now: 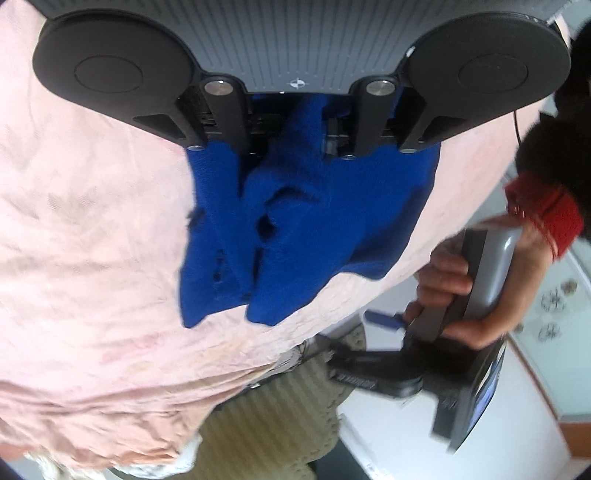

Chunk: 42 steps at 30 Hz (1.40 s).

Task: Fold small clothes
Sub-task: 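Open both grippers to release the folded sweater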

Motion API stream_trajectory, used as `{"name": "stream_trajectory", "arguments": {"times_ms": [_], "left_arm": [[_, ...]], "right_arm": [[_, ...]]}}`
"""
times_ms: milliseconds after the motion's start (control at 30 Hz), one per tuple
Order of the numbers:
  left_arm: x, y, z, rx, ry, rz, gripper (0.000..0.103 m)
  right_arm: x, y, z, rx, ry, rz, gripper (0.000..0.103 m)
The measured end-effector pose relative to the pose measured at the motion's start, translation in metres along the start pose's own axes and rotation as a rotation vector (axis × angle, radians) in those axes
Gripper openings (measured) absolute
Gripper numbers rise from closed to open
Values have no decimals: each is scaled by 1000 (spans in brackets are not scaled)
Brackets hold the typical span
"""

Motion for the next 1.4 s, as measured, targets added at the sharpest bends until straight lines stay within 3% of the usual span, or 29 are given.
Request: {"name": "stream_trajectory", "arguments": {"times_ms": [133, 233, 400, 600, 667, 700, 733, 867, 967, 1033, 1233, 1400], "left_arm": [[-8, -15, -11, -25, 19, 1, 75], [-17, -30, -18, -7, 42, 9, 75], [-25, -50, -30, 27, 120, 19, 75], [-20, -62, -43, 22, 161, -6, 75], [-19, -64, -44, 18, 164, -13, 75], [-18, -65, -44, 17, 165, -13, 75], [-19, -66, -44, 18, 163, -11, 75], [-19, -68, -44, 22, 158, 0, 82], [-14, -71, -42, 27, 166, -16, 82], [-18, -75, -41, 27, 159, -11, 82], [-44, -93, -43, 36, 122, -6, 82], [-66, -119, -45, 43, 102, 2, 82]], "right_arm": [[-4, 5, 19, 121, 72, 13, 41], [5, 18, 30, 163, 155, -34, 49], [44, 61, 29, 66, 200, -126, 49], [106, 104, 30, 78, 277, -229, 48], [120, 112, 29, 82, 283, -230, 39], [125, 114, 29, 84, 269, -233, 17], [127, 116, 28, 83, 263, -228, 15], [105, 120, 22, 8, 185, -132, 14], [112, 119, 27, 0, 152, -153, 14], [112, 116, 30, 14, 126, -173, 28], [58, 101, 26, 8, 162, -121, 34], [20, 68, 20, -62, 182, -183, 47]]}}
Point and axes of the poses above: each gripper's, at about its wrist camera, not at the fingertips, and x roughly the way its jaws point, z to its right, y to its top, the point moved 1 cm from there along x, roughly the way its jaws point, and after that the axes turned 3 degrees about -x, right-handed, at the moved point
